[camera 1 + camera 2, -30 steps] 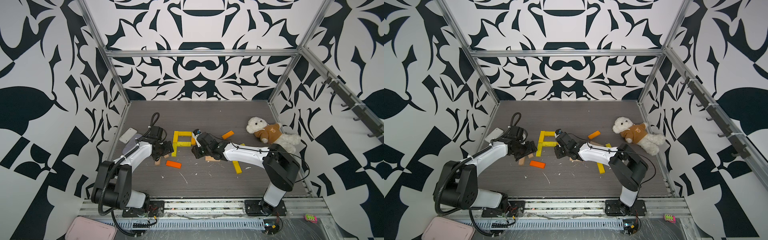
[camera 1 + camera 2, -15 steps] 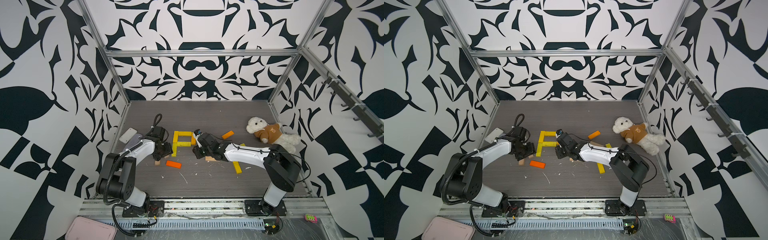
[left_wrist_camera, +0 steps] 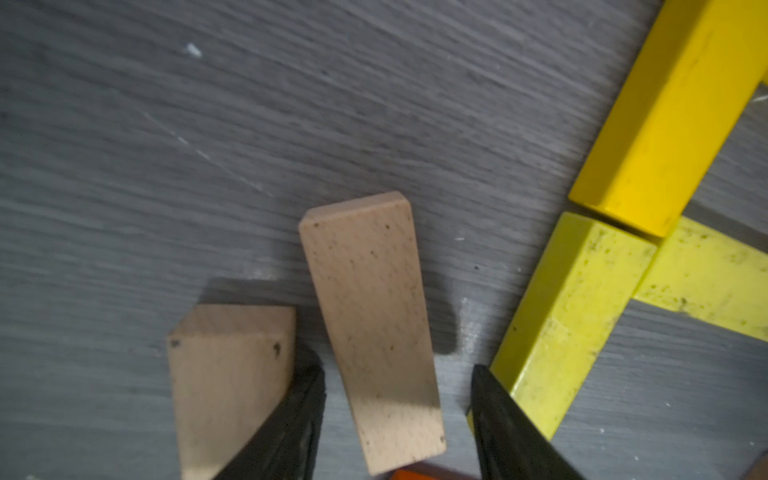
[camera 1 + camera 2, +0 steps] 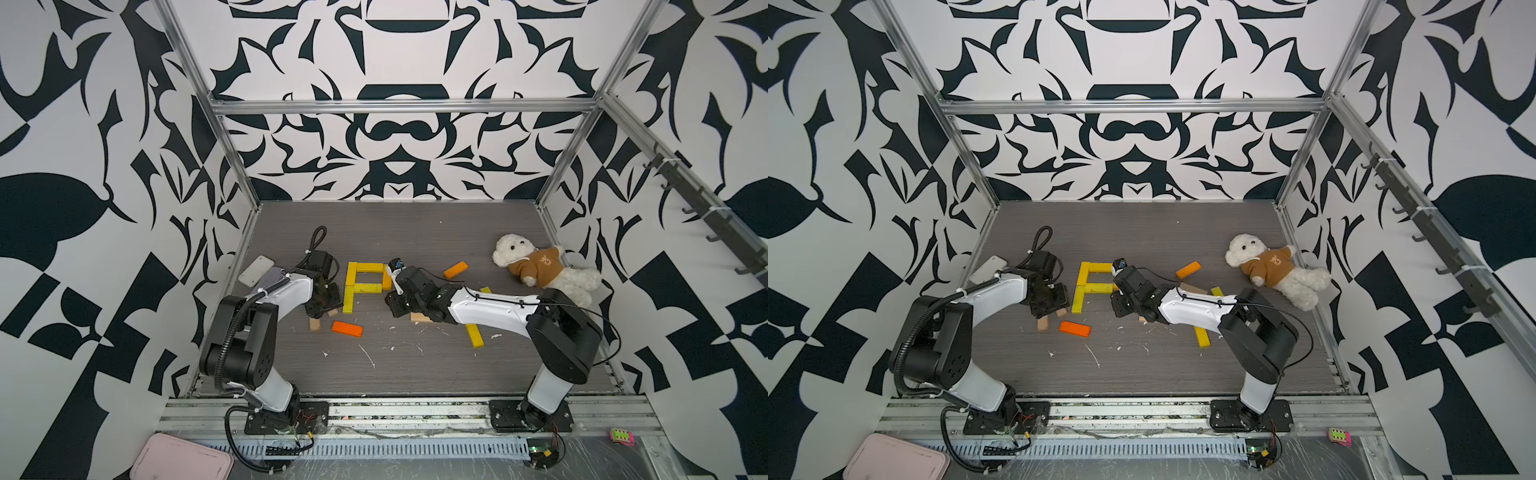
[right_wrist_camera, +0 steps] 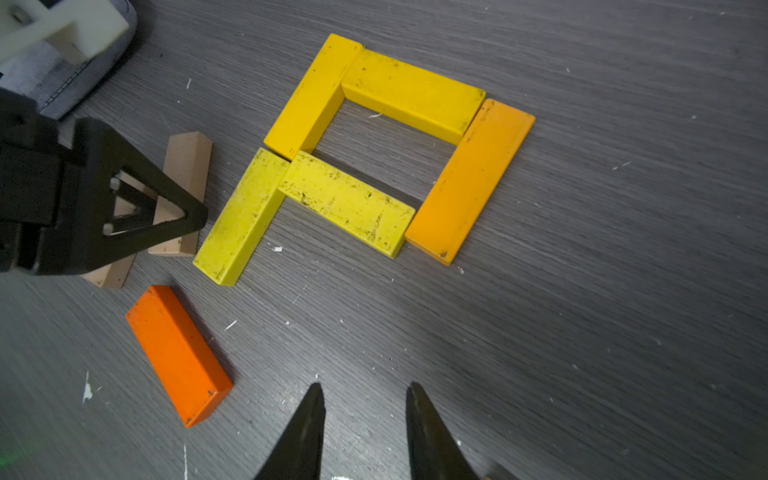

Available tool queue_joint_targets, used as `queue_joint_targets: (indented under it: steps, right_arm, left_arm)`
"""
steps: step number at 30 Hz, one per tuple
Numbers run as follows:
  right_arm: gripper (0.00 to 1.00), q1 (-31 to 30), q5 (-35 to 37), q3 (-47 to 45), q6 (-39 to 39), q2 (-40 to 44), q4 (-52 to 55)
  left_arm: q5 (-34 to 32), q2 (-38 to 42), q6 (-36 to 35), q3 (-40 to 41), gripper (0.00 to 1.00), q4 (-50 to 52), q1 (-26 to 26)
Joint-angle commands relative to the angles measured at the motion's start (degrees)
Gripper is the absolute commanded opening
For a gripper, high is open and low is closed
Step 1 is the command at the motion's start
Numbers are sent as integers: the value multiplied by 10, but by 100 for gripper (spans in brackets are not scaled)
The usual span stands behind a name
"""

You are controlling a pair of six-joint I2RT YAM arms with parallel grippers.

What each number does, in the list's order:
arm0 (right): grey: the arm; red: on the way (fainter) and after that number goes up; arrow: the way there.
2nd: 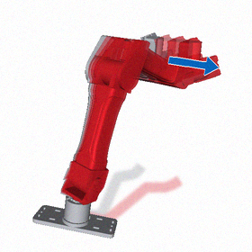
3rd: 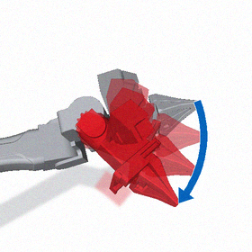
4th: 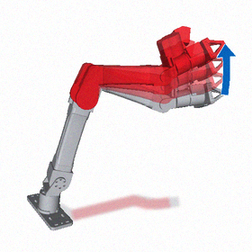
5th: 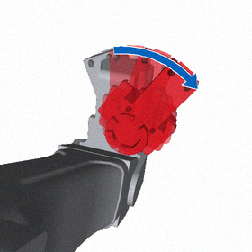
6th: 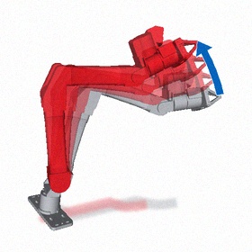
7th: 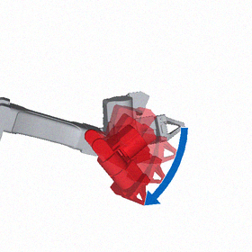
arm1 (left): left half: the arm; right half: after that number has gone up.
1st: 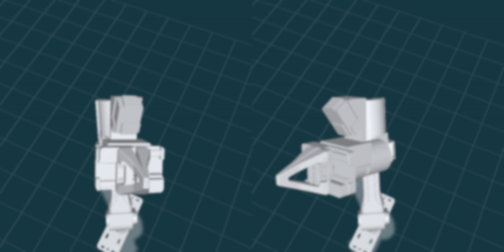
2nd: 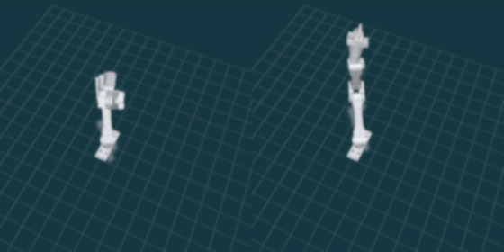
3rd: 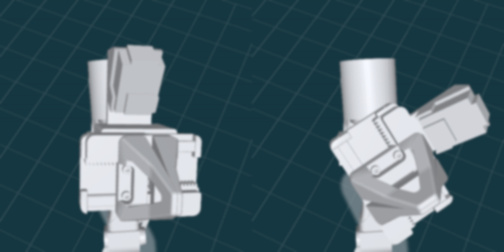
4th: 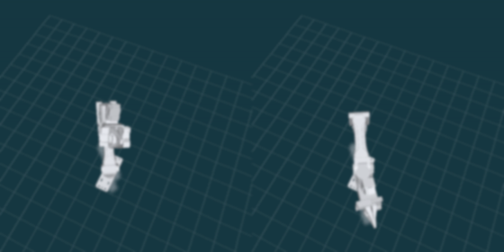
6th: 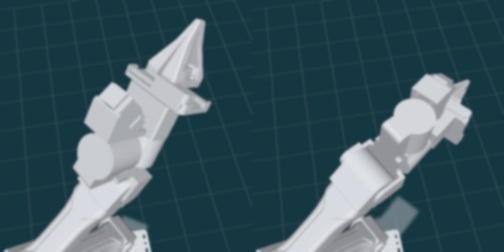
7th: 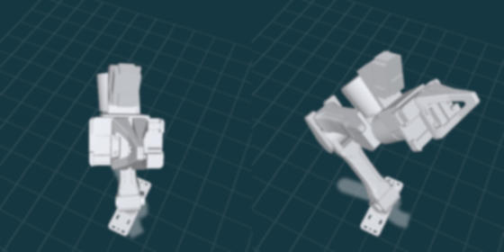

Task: Assemble the number 8 with building blocks
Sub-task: Pick up the building block from the center of the board.

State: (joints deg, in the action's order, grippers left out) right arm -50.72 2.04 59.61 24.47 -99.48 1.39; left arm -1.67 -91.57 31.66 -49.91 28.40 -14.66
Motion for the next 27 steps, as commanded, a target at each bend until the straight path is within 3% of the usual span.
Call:
queue_joint_targets:
  steps: [1, 21, 27]
  right_arm:
    - [36, 1, 11, 3, 0, 19, -20]
    - [37, 0, 35, 10, -16, 35, -1]
    - [37, 0, 38, 9, -17, 46, 1]
  left_arm:
    - [-17, -21, -3, -11, 56, 11, -1]
    - [-50, -34, -12, -14, 39, 0, -2]
    - [-50, -3, -10, -17, 32, 6, -1]
